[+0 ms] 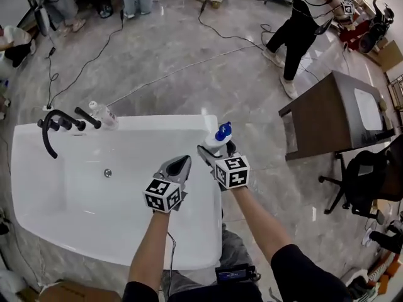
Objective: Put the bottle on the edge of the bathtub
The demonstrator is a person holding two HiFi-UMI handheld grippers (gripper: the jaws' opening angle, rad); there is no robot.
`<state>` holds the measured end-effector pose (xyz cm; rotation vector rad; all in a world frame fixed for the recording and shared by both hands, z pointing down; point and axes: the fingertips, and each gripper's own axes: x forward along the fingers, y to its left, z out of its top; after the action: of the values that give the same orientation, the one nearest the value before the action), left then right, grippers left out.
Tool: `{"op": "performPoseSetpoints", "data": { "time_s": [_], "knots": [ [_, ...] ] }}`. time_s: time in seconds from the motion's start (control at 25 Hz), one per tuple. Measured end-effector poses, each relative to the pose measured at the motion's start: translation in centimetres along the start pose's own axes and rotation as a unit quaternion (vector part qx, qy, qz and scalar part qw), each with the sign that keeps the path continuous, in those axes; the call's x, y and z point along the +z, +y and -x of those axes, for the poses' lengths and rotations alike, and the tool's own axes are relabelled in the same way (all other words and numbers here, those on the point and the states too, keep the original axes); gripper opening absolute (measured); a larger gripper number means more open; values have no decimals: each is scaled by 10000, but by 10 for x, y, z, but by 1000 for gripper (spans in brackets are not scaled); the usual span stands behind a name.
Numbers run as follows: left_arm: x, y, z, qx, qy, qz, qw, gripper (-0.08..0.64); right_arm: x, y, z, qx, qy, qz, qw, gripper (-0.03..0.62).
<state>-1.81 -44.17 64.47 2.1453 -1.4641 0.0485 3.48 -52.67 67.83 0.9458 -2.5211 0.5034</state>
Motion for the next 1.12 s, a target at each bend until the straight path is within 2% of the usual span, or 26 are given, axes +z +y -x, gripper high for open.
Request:
{"op": "performPoseSetpoints", "data": {
  "time_s": [0.2, 0.48, 0.68, 1.12],
  "knots": [
    [-8, 40, -55, 371, -12, 13, 9993, 9, 4, -35, -68, -59, -256, 431, 9987, 453],
    [2, 64, -81, 593, -255, 159, 9978, 9, 7, -58, -128, -189, -388, 740, 9963, 453],
    [1, 71, -82, 648, -312, 206, 9972, 9, 6, -62, -144, -343, -415, 852, 9949, 453],
    [-12, 76, -68, 765, -241, 313, 9963, 9, 6, -58, -146, -359, -524, 1023, 9927, 454]
  ]
}}
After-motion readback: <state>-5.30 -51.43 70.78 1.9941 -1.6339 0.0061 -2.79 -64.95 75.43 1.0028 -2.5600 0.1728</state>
